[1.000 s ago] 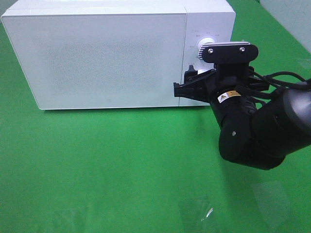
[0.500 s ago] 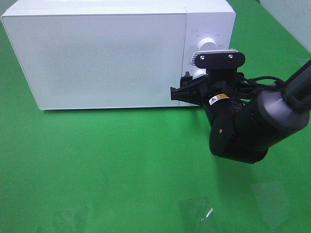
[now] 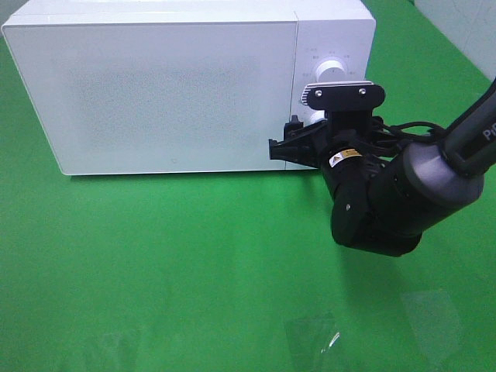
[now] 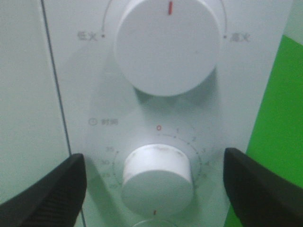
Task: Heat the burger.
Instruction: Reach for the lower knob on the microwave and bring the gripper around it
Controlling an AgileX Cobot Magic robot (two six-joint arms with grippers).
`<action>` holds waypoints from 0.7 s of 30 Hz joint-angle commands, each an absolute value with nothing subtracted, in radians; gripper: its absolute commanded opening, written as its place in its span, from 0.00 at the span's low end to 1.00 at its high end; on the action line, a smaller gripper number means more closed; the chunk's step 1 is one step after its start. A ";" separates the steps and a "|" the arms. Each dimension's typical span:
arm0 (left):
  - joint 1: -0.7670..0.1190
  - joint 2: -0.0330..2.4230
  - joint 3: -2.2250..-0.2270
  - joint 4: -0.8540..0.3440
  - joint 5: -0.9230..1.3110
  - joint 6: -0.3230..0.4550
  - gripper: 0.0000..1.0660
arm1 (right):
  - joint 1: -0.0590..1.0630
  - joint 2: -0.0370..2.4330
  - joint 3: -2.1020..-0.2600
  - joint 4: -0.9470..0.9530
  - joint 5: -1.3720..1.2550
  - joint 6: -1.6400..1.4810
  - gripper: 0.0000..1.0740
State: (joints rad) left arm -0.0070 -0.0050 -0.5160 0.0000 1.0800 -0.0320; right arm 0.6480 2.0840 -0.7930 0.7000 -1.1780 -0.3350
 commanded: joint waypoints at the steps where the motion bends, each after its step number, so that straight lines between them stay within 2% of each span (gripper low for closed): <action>1: -0.004 -0.021 -0.516 0.000 1.066 -0.029 0.95 | 0.631 2.086 -0.806 0.682 -1.174 -0.319 0.71; 21: -0.004 -0.021 -0.516 0.000 1.066 -0.029 0.95 | 0.629 2.117 -0.828 0.663 -1.208 -0.330 0.71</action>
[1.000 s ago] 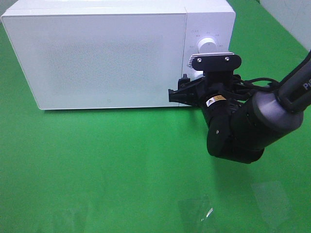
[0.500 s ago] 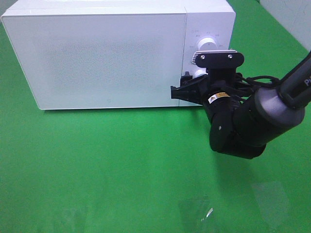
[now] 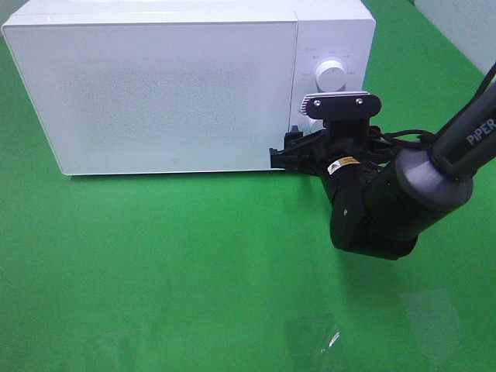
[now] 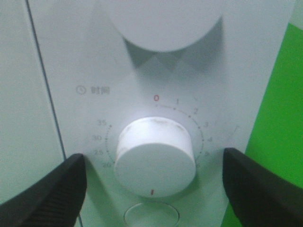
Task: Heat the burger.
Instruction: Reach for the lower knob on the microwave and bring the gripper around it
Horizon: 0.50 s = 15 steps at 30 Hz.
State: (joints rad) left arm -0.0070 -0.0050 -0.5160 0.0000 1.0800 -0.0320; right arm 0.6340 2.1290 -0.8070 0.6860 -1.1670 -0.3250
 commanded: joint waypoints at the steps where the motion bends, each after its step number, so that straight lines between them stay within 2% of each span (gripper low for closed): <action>1: -0.004 -0.021 -0.516 0.000 1.066 -0.029 0.95 | 0.629 2.112 -0.828 0.665 -1.214 -0.337 0.71; 15: -0.004 -0.021 -0.516 0.000 1.066 -0.029 0.95 | 0.629 2.094 -0.828 0.665 -1.247 -0.358 0.70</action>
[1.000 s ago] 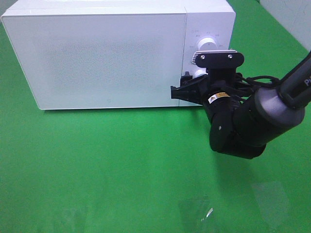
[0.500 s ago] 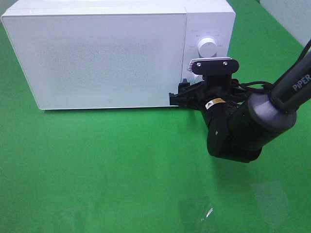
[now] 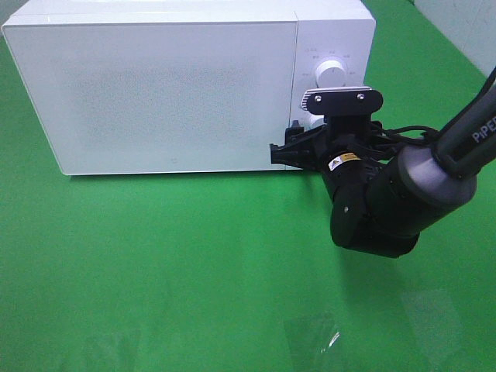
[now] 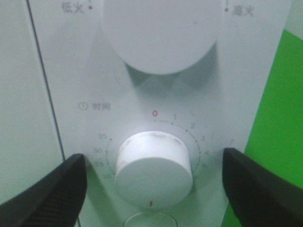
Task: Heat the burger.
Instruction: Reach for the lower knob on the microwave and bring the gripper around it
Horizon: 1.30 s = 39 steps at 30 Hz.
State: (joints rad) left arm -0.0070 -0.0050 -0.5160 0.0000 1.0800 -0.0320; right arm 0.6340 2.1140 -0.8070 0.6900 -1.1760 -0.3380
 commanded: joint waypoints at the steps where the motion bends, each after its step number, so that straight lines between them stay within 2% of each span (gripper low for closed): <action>1: -0.004 -0.021 -0.516 0.000 1.066 -0.029 0.95 | 0.629 2.094 -0.828 0.665 -1.249 -0.358 0.68; 2: -0.004 -0.021 -0.516 0.000 1.066 -0.029 0.95 | 0.629 2.094 -0.828 0.665 -1.249 -0.358 0.68; 4: -0.004 -0.021 -0.516 0.000 1.066 -0.029 0.95 | 0.629 2.094 -0.828 0.665 -1.261 -0.358 0.58; 7: -0.004 -0.021 -0.516 0.000 1.066 -0.029 0.95 | 0.629 2.094 -0.828 0.665 -1.266 -0.358 0.55; 8: -0.004 -0.021 -0.516 0.000 1.066 -0.029 0.95 | 0.629 2.094 -0.828 0.665 -1.276 -0.358 0.48; 9: -0.004 -0.021 -0.516 0.000 1.066 -0.029 0.95 | 0.629 2.094 -0.828 0.665 -1.276 -0.358 0.48; 10: -0.004 -0.021 -0.516 0.000 1.066 -0.029 0.95 | 0.629 2.094 -0.828 0.665 -1.294 -0.358 0.39; 11: -0.004 -0.021 -0.516 0.000 1.066 -0.029 0.95 | 0.629 2.094 -0.828 0.665 -1.294 -0.358 0.39; 13: -0.004 -0.021 -0.516 0.000 1.066 -0.029 0.95 | 0.630 2.094 -0.828 0.664 -1.333 -0.358 0.23; 14: -0.004 -0.021 -0.516 0.000 1.066 -0.029 0.95 | 0.630 2.094 -0.828 0.664 -1.333 -0.358 0.23; 17: -0.004 -0.021 -0.516 0.000 1.066 -0.029 0.95 | 0.632 2.094 -0.828 0.647 -1.362 -0.358 0.14; 20: -0.004 -0.021 -0.516 0.000 1.066 -0.029 0.95 | 0.632 2.094 -0.828 0.639 -1.363 -0.358 0.12; 22: -0.004 -0.021 -0.516 0.000 1.066 -0.029 0.95 | 0.632 2.094 -0.828 0.607 -1.368 -0.358 0.07; 29: -0.004 -0.021 -0.516 0.000 1.066 -0.029 0.95 | 0.632 2.094 -0.828 0.539 -1.387 -0.253 0.05; 34: -0.004 -0.021 -0.516 0.000 1.066 -0.029 0.95 | 0.632 2.094 -0.828 0.508 -1.397 0.000 0.05; 36: -0.004 -0.021 -0.516 0.000 1.066 -0.029 0.95 | 0.632 2.094 -0.828 0.506 -1.397 0.255 0.05; 37: -0.004 -0.021 -0.516 0.000 1.066 -0.029 0.95 | 0.632 2.094 -0.828 0.506 -1.397 0.255 0.05; 38: -0.004 -0.021 -0.516 0.000 1.066 -0.029 0.95 | 0.632 2.094 -0.828 0.506 -1.399 0.445 0.05; 39: -0.004 -0.021 -0.516 0.000 1.066 -0.029 0.95 | 0.632 2.094 -0.828 0.506 -1.399 0.445 0.05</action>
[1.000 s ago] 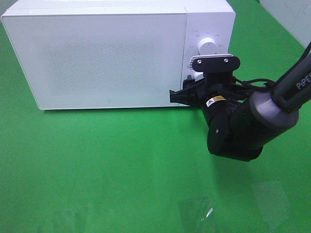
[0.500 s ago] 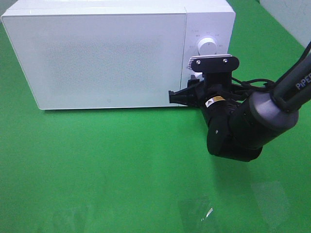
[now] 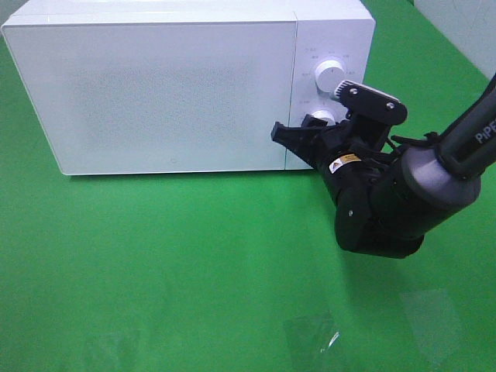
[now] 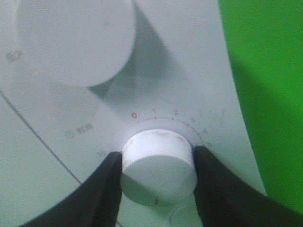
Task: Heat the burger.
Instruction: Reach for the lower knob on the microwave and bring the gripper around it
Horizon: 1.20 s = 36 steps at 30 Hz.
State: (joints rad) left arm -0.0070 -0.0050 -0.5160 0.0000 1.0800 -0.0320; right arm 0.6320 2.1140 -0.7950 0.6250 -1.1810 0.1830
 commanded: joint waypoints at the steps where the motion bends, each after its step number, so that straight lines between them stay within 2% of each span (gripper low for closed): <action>1: -0.004 -0.021 -0.516 0.000 1.066 -0.029 0.95 | 0.632 2.094 -0.828 0.509 -1.411 0.595 0.05; 5: -0.004 -0.021 -0.516 0.000 1.066 -0.029 0.95 | 0.632 2.094 -0.828 0.510 -1.432 0.786 0.05; 6: -0.004 -0.021 -0.516 0.000 1.066 -0.029 0.95 | 0.632 2.094 -0.828 0.508 -1.432 0.922 0.05; 14: -0.004 -0.021 -0.516 0.000 1.066 -0.029 0.95 | 0.632 2.094 -0.828 0.508 -1.432 1.190 0.05; 18: -0.004 -0.021 -0.516 0.000 1.066 -0.029 0.95 | 0.632 2.094 -0.828 0.507 -1.432 1.430 0.05; 30: -0.004 -0.021 -0.516 0.000 1.066 -0.029 0.95 | 0.632 2.094 -0.828 0.496 -1.432 1.447 0.06; 36: -0.004 -0.021 -0.516 0.000 1.066 -0.029 0.95 | 0.632 2.094 -0.828 0.495 -1.432 1.432 0.10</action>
State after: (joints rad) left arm -0.0070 -0.0050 -0.5160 0.0000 1.0800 -0.0320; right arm 0.6330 2.1140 -0.7920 0.6100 -1.2040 1.4290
